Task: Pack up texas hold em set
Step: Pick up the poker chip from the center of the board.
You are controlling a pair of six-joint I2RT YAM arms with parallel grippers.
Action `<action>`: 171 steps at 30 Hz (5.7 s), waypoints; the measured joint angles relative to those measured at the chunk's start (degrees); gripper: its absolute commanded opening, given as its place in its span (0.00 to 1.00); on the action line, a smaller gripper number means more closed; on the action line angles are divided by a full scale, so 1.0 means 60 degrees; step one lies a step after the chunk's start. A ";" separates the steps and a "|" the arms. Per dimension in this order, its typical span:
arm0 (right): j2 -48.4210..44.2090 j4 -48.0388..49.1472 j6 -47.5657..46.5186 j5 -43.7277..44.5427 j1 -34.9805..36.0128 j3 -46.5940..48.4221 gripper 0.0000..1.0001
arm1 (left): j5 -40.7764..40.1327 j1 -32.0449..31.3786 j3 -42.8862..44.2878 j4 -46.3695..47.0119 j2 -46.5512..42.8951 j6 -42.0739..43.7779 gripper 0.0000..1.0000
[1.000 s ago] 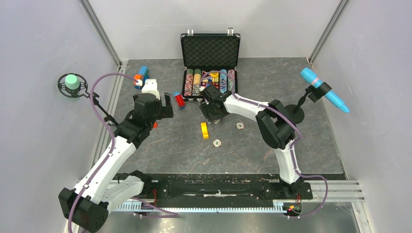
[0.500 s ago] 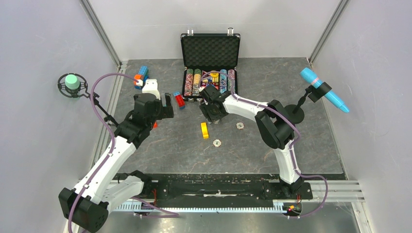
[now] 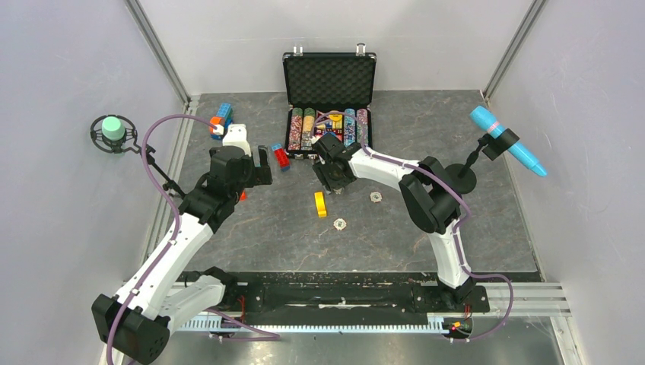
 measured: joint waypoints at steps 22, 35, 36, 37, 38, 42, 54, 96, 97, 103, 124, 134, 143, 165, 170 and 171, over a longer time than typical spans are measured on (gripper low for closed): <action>-0.0051 0.0554 0.0204 -0.0091 -0.0401 -0.0233 0.52 | 0.0000 0.0000 -0.0040 0.0018 0.0029 0.0004 1.00; -0.0058 0.0525 0.0033 -0.0142 -0.0415 -0.0233 0.57 | 0.0007 0.0000 -0.0040 0.0025 0.0058 0.0004 1.00; -0.0058 0.0525 0.0026 -0.0142 -0.0412 -0.0233 0.56 | 0.0007 0.0000 -0.0040 0.0025 0.0058 0.0004 1.00; -0.0062 0.0525 0.0022 -0.0142 -0.0412 -0.0233 0.56 | 0.0007 0.0000 -0.0040 0.0025 0.0058 0.0004 1.00; -0.0062 0.0525 0.0022 -0.0146 -0.0412 -0.0233 0.56 | 0.0007 0.0000 -0.0040 0.0025 0.0058 0.0004 1.00; -0.0062 0.0525 0.0011 -0.0157 -0.0404 -0.0233 0.56 | 0.0011 0.0000 -0.0040 0.0029 0.0058 0.0004 1.00; -0.0098 0.0372 -0.0047 -0.0157 -0.0390 -0.0251 0.61 | 0.0051 0.0000 -0.0040 0.0029 0.0058 0.0004 1.00; -0.0302 0.0142 -0.0634 -0.0157 -0.0299 -0.0408 0.00 | 0.0353 0.0000 -0.0040 0.0029 0.0058 -0.0022 1.00; -0.0321 0.0066 -0.0667 -0.0149 -0.0299 -0.0408 0.00 | 0.0463 0.0000 -0.0040 0.0029 0.0058 -0.0047 1.00; -0.0474 -0.0219 -0.0805 -0.0149 -0.0317 -0.0412 0.00 | 0.0907 0.0000 -0.0040 0.0029 0.0058 -0.0408 1.00; -0.1195 0.0419 -0.0947 -0.0455 -0.0488 -0.1162 0.00 | 0.1504 0.0000 -0.0040 0.0055 0.0324 -0.1206 1.00; -0.1348 0.0270 -0.1319 -0.0754 -0.0488 -0.1213 0.00 | 0.2106 0.0004 -0.0055 0.0386 0.0696 -0.2055 0.95; -0.3541 -0.0153 -0.2011 -0.1388 -0.0488 -0.2408 0.00 | 0.4379 0.0000 -0.1082 0.2342 0.1872 -0.4346 0.92; -0.5705 -0.1639 -0.3734 -0.3523 -0.0488 -0.2521 0.00 | 0.8692 -0.0106 -0.2135 0.8335 0.3748 -0.7756 0.79; -0.5705 -0.1876 -0.3803 -0.3727 -0.0488 -0.2135 0.00 | 0.9063 -0.0280 -0.2481 0.9650 0.4233 -0.8276 0.75; -0.5705 -0.1887 -0.3807 -0.3748 -0.0488 -0.2113 0.00 | 0.9151 -0.0310 -0.2601 1.0010 0.4397 -0.8466 0.74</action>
